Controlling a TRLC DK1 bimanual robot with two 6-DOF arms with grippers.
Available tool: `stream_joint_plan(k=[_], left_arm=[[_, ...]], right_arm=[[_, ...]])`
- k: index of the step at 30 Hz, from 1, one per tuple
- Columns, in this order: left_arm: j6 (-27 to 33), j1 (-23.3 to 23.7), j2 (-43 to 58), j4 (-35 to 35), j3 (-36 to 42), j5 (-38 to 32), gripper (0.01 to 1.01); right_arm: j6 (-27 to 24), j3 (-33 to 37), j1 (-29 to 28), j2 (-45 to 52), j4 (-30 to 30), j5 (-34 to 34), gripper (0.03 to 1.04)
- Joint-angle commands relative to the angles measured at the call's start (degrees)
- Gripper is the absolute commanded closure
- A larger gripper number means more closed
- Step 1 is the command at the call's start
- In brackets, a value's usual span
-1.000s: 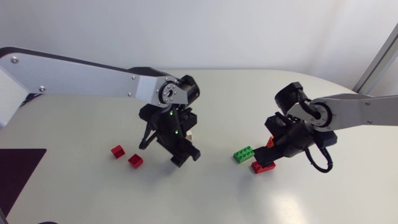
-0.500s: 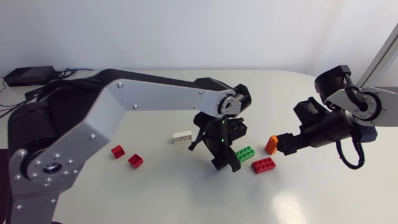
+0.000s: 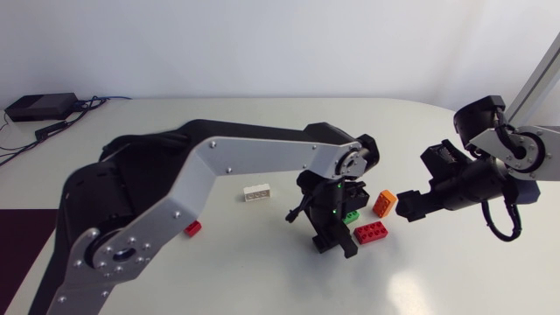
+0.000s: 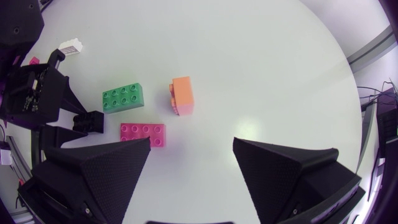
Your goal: Sort duplo bricks by size, large to the right and small to the left
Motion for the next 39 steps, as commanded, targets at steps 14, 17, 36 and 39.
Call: stream_joint_plan(k=[14,17,36,39], left_arm=[[2.01,-0.60,4.20,-5.02,6.92,2.11,0.052],[1.83,0.46,-1.25,-0.89,-0.81,2.11,0.051],[21.08,22.52,-17.42,8.51,-18.56,0.17,0.054],[22.92,24.45,-15.14,9.39,-17.60,0.17,0.054]], right_arm=[[-1.89,-2.22,-1.89,-1.54,-1.02,-0.89,0.11],[-1.62,-2.31,-1.28,-1.54,-0.84,-1.24,0.11],[-0.22,-3.01,3.20,-2.33,-1.02,-1.95,0.11],[0.40,-2.92,4.17,-2.15,-0.93,-1.86,0.11]])
